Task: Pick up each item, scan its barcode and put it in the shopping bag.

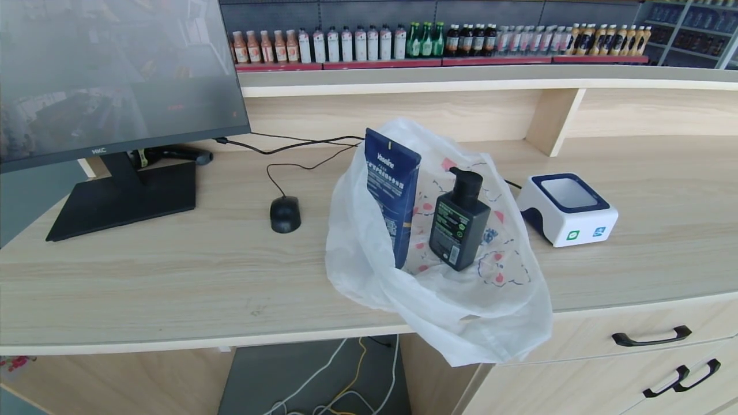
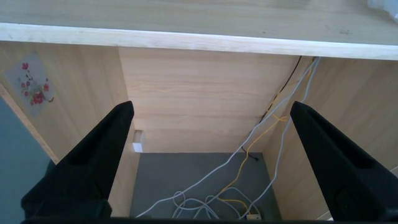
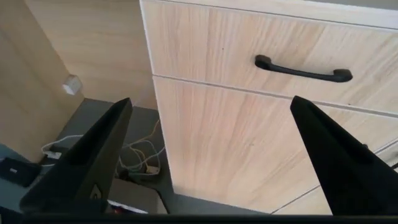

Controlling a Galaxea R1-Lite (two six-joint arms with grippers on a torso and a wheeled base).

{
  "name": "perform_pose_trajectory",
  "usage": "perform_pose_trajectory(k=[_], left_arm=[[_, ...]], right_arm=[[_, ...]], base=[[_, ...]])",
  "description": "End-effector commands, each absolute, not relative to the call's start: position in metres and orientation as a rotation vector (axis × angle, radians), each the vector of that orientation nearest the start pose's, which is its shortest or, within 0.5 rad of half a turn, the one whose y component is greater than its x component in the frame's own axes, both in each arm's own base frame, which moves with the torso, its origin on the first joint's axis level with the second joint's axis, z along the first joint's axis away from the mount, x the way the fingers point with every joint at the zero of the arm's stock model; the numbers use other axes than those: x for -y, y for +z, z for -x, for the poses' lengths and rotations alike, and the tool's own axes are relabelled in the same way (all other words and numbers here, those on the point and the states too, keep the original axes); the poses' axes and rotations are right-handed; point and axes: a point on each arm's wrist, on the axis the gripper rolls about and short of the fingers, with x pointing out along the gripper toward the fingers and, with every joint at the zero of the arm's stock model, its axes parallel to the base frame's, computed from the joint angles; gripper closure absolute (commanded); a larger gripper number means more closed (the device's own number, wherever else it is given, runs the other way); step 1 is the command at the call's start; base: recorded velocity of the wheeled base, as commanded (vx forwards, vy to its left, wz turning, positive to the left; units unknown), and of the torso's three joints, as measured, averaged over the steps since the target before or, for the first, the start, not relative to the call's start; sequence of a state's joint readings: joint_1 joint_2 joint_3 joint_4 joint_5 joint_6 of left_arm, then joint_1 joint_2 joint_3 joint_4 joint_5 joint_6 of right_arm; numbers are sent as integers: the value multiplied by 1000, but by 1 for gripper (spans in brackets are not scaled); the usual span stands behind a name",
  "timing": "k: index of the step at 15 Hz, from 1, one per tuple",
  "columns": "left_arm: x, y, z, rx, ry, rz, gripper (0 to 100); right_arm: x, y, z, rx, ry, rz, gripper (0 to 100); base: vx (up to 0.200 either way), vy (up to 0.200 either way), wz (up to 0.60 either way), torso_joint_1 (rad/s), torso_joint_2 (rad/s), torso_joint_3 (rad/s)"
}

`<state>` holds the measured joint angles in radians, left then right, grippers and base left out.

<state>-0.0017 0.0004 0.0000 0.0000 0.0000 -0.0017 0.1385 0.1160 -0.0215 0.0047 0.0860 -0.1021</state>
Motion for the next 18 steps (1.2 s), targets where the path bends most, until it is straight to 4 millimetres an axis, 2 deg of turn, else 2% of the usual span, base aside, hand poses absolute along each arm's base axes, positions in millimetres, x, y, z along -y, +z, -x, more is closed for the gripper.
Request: perform_pose_trajectory(k=[1,3,9,12,14,17,18], left_arm=[[0,75,23,0,0,2,0],[0,75,23,0,0,3,0],[0,75,23,0,-2,3,0],[0,75,23,0,0,5,0],[0,75,23,0,0,5,0],[0,75,23,0,-2,2,0],[0,75,23,0,-2,0,0]], right_arm=[[0,82,17,-63,183,99,0],[2,81,15,-52,104,91,0],[2,78,11,-142,26,34,0],[1,76,22,-12,-60,28,0],[1,76,23,1,-51,25,0],[1,76,23,1,-51,23,0],[1,76,23,1,-51,21,0]], base=[[0,0,0,0,0,0],[0,0,0,0,0,0],[0,0,0,0,0,0],[0,0,0,0,0,0],[0,0,0,0,0,0],[-200,0,0,17,7,1],[0,0,0,0,0,0]])
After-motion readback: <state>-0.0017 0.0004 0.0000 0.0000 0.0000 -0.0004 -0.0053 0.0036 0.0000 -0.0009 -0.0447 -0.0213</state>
